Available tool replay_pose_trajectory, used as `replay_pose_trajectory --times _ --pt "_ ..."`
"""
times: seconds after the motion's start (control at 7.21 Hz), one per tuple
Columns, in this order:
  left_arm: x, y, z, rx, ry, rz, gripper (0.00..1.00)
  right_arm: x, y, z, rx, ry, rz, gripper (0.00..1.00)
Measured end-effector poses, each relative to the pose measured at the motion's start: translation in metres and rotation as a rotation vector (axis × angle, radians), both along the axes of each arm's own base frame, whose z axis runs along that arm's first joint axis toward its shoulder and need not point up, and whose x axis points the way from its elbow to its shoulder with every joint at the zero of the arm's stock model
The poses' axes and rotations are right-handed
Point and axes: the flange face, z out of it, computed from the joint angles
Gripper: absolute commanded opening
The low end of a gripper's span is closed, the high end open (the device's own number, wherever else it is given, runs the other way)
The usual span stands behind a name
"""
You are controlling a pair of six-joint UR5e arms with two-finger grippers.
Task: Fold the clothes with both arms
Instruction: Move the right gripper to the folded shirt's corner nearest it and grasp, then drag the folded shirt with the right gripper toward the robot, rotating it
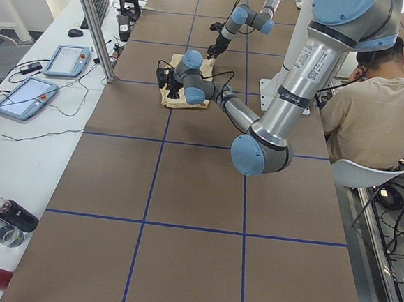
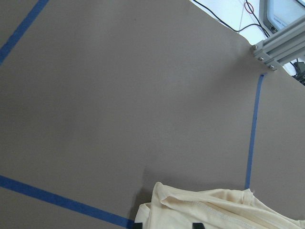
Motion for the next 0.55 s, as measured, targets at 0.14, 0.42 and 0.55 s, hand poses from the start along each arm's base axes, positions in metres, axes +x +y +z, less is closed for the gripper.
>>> replay_pose_trajectory --times 0.14,0.42,0.55 --pt "0.0 0.0001 0.0002 0.0 0.0 0.0 0.46 -0.0029 -0.0002 0.0041 -0.004 0.009 -0.001 0.31" --pt "-0.0001 0.0001 0.0002 0.0 0.0 -0.001 0.46 -0.0042 -0.0003 0.0064 -0.007 0.012 -0.001 0.0" --pt "0.0003 0.0004 0.0003 0.0 -0.001 0.0 0.46 -0.0036 -0.0003 0.0077 -0.008 0.014 0.0 0.0"
